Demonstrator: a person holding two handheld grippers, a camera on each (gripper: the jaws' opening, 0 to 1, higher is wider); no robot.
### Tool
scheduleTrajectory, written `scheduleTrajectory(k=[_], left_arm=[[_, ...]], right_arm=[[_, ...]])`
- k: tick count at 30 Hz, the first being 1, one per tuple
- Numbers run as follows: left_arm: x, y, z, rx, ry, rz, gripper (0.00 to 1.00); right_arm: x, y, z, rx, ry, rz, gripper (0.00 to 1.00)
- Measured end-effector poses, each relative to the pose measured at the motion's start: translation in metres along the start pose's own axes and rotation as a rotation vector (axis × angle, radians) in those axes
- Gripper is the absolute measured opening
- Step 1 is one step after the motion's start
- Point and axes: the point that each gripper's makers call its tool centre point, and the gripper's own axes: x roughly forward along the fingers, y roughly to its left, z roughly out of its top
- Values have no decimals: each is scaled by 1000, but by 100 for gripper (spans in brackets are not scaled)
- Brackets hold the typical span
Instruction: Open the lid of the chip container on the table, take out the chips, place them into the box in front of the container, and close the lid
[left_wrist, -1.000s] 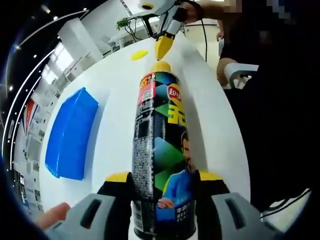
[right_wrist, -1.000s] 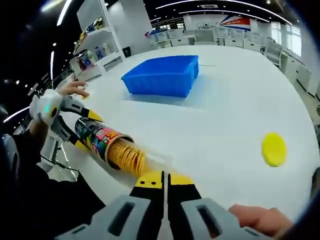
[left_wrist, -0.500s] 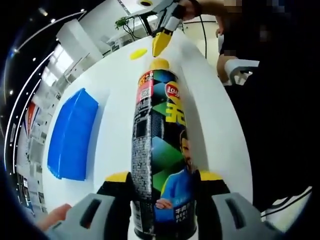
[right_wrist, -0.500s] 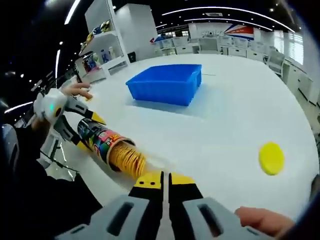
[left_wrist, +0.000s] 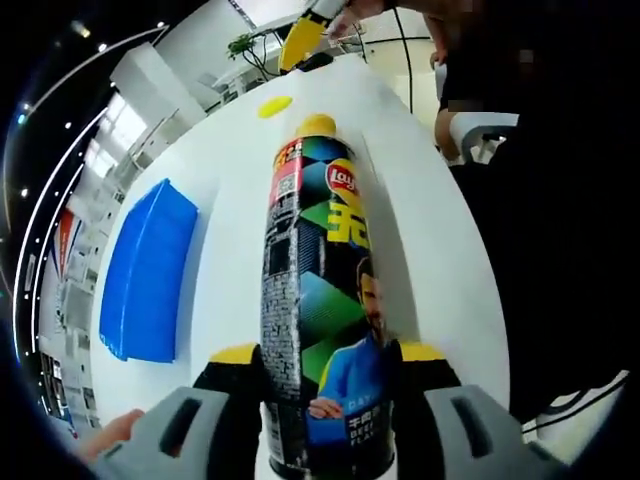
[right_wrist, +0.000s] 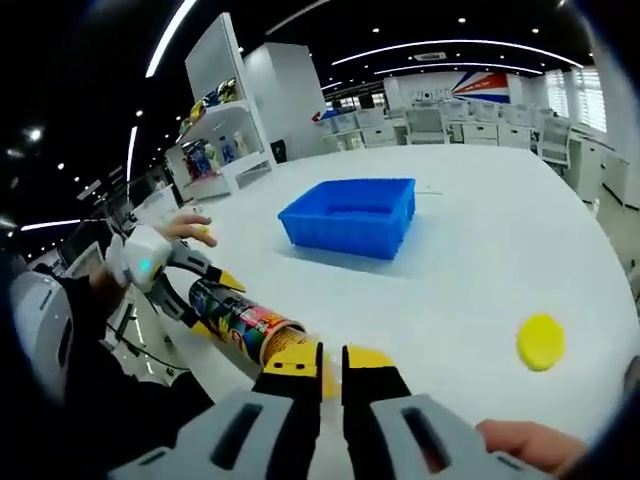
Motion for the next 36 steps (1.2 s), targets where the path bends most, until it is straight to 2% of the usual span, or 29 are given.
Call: scheduleTrajectory(k=[7, 15, 23, 36], left_arm=[[0, 0, 0, 0, -6, 2, 51], [0, -1, 1, 4, -8, 3, 51], [0, -1, 1, 5, -9, 2, 51], [0, -1, 1, 6, -11, 2, 51]], right_arm=[[15, 4, -25, 15, 78, 30, 5], [23, 2, -36, 44, 104, 42, 4], [26, -3, -45, 50, 124, 36, 4], [23, -9, -46, 56, 119, 24, 3]])
